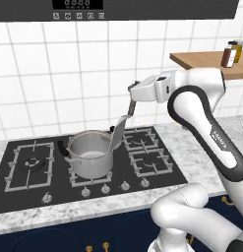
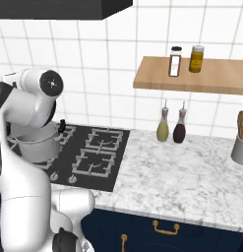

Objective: Put the lime and carrot in the pot. Retrieve the spatula and lightly stir the vegetables in the pot.

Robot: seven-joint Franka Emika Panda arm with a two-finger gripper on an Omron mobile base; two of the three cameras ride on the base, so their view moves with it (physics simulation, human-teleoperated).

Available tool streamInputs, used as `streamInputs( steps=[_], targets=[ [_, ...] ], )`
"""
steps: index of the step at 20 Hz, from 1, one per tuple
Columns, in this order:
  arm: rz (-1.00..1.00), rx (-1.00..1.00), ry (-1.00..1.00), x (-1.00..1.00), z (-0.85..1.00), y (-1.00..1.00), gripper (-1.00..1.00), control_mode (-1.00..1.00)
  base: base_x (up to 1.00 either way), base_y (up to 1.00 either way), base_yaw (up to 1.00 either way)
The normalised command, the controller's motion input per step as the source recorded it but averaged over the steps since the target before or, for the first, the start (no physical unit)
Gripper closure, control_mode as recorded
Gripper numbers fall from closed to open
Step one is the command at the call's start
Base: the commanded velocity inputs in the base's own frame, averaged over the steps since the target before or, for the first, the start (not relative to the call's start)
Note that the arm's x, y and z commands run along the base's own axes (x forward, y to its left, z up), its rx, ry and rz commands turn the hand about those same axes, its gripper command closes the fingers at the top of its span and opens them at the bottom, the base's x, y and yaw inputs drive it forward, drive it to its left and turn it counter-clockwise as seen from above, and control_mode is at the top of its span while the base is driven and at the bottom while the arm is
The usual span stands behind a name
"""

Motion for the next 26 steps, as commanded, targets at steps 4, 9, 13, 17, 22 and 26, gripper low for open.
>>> streamInputs(
  steps=[4, 9, 13, 17, 22, 26],
  targets=[
    [0.00, -0.05, 0.00, 0.00, 0.00, 0.22, 1.00, -1.00, 0.00, 0.00, 0.00],
    [0.00, -0.08, 0.00, 0.00, 0.00, 0.38, 1.00, -1.00, 0.00, 0.00, 0.00],
    [0.00, -0.07, 0.00, 0.00, 0.00, 0.31, 1.00, -1.00, 0.00, 0.00, 0.00],
    [0.00, -0.05, 0.00, 0.00, 0.00, 0.16, 1.00, -1.00, 0.00, 0.00, 0.00],
    [0.00, -0.04, 0.00, 0.07, -0.07, 0.00, 1.00, -1.00, 0.00, 0.00, 0.00],
    [0.00, -0.04, 0.00, 0.23, -0.18, 0.04, 1.00, -1.00, 0.00, 0.00, 0.00]
  ],
)
